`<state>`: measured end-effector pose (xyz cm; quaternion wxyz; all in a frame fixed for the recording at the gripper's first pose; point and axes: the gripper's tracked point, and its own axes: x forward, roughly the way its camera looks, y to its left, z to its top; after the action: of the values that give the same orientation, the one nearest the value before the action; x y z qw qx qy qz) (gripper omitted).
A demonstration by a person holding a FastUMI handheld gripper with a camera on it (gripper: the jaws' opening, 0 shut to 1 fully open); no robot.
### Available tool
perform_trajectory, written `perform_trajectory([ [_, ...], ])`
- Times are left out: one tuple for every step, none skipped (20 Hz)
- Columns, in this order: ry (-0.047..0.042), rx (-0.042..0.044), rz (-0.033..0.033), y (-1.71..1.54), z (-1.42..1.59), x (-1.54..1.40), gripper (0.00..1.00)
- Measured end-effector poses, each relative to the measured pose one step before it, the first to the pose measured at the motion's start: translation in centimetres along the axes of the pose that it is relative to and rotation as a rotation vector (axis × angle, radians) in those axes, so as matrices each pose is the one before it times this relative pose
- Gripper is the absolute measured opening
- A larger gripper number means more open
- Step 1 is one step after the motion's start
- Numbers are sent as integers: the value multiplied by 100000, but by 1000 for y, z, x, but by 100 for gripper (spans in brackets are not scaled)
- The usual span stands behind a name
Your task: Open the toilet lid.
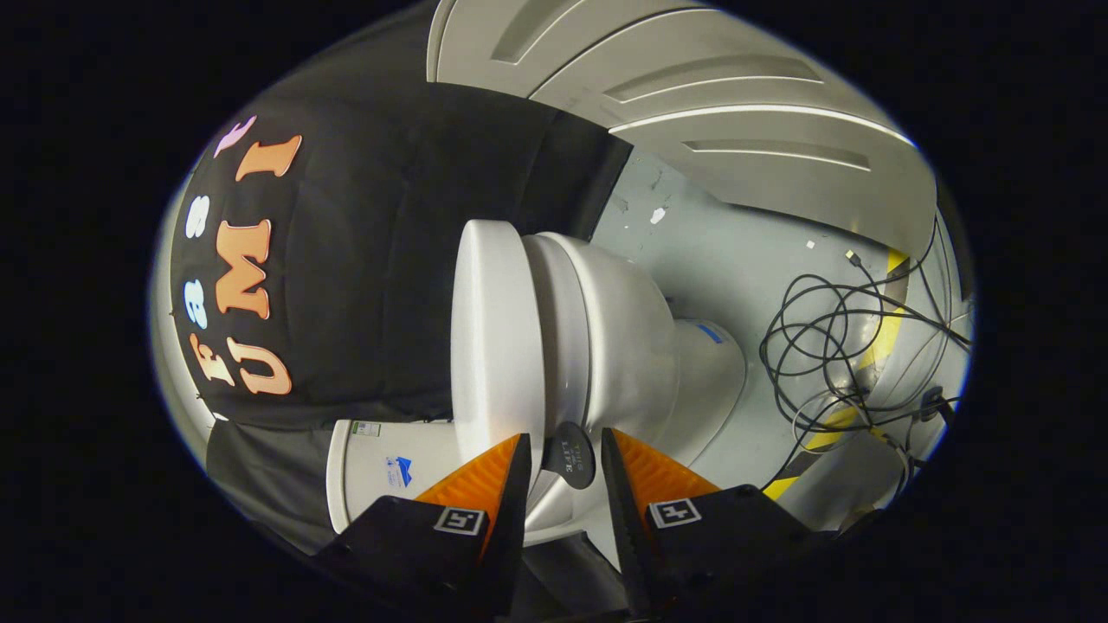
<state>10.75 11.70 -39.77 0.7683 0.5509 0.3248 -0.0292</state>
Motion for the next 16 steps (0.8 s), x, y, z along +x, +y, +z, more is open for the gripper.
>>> perform_trajectory([
  [694, -636, -2882, -765, -176, 244, 36],
  [1187, -103, 88, -53, -103, 332, 29],
  [-671, 963, -267, -92, 153, 114, 20],
  [125, 1361, 956, 239, 149, 190, 21],
  [426, 811, -229, -174, 14, -61, 22],
  [-49, 1956, 1608, 302, -410, 161, 21],
  [27, 1119, 2999, 453, 442, -445, 18],
  [-567, -1143, 1035, 223, 305, 65, 13],
  [120, -3681, -760, -64, -241, 101, 8],
  [-193, -2188, -174, 3, -26, -109, 8],
  [-100, 185, 400, 244, 22, -92, 8],
  [-297, 1974, 371, 64, 16, 2, 8],
  [-442, 1936, -298, -152, 162, 131, 8],
  [-108, 1123, -281, -119, -60, 42, 8],
  [-545, 485, -347, -47, 57, -44, 8],
  [487, -901, 421, 166, -112, -26, 8],
])
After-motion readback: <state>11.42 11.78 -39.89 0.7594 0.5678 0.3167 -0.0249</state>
